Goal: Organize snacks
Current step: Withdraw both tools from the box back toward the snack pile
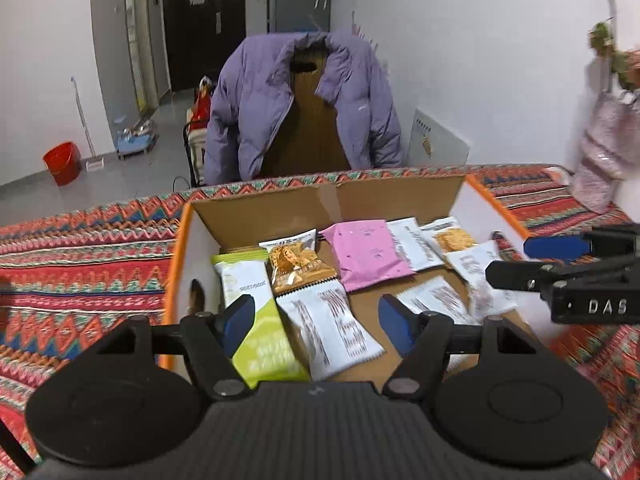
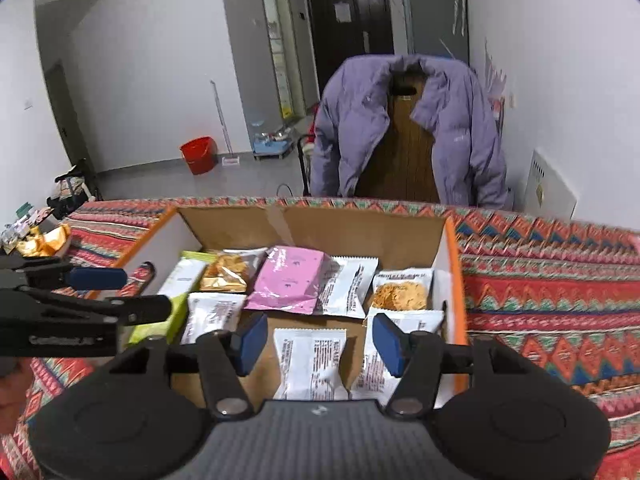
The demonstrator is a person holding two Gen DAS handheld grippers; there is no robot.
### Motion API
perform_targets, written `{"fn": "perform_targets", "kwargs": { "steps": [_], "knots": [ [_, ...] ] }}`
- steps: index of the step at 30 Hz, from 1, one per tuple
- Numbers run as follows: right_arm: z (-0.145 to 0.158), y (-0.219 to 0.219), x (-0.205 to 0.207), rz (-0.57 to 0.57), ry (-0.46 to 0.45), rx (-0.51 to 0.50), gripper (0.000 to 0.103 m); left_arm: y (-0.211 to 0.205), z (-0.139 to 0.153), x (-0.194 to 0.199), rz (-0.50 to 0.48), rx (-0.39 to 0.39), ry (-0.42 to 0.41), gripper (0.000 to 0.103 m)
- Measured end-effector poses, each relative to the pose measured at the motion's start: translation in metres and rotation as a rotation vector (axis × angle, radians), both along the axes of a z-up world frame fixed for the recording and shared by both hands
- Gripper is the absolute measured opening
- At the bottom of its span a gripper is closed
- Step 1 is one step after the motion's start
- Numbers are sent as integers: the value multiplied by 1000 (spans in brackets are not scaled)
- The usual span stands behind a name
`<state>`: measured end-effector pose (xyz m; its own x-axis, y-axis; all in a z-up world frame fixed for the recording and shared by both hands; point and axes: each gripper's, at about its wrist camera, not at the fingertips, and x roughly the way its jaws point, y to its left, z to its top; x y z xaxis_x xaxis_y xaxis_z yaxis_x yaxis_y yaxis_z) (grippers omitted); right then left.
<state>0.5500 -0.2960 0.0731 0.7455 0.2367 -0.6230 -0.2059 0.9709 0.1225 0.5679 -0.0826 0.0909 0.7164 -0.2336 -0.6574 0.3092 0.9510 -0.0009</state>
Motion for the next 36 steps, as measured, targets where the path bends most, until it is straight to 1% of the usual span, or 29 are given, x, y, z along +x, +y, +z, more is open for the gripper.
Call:
{"fn": "perform_targets", "kwargs": {
  "steps": [2, 4, 6, 8, 10, 11, 14, 17, 20, 23, 27, 29, 31, 34, 36],
  "knots": [
    [12, -6, -24, -1, -35, -12, 69, 10, 14, -28, -14, -18, -28, 77],
    [26, -12, -53, 1, -72, -20, 70, 21, 27, -56, -33, -43, -54, 78],
    [37, -15, -82, 11, -103, -25, 73, 33, 42, -90, -48, -77, -88, 79],
    [46, -17, -114, 23, -135, -32, 74, 45, 55, -120, -56, -112, -119, 82],
    [52, -18, -146, 32, -169, -31, 79, 60, 63, -158, -51, -147, -164, 84],
    [55, -19, -160, 34, -185, -27, 83, 66, 65, -176, -53, -156, -185, 85],
    [58, -18, -200, 52, -222, -19, 83, 77, 67, -225, -42, -144, -239, 85],
    [59, -15, -242, 62, -259, -25, 84, 81, 65, -266, -14, -133, -285, 85],
    [56, -11, -276, 72, -285, -34, 84, 83, 58, -305, 36, -116, -306, 85],
    [47, -7, -313, 75, -308, -41, 86, 82, 48, -335, 80, -106, -306, 85],
    [29, -4, -357, 69, -308, -42, 89, 82, 29, -375, 137, -92, -285, 87],
    [18, -5, -375, 58, -294, -30, 90, 80, 17, -389, 151, -86, -252, 87],
    [7, -8, -387, 68, -258, -3, 91, 76, 1, -400, 159, -84, -202, 87],
    [-8, -15, -401, 54, -217, 35, 91, 73, -17, -407, 154, -85, -129, 87],
    [-16, -17, -407, 58, -193, 29, 91, 71, -25, -408, 162, -83, -100, 87]
  ]
}}
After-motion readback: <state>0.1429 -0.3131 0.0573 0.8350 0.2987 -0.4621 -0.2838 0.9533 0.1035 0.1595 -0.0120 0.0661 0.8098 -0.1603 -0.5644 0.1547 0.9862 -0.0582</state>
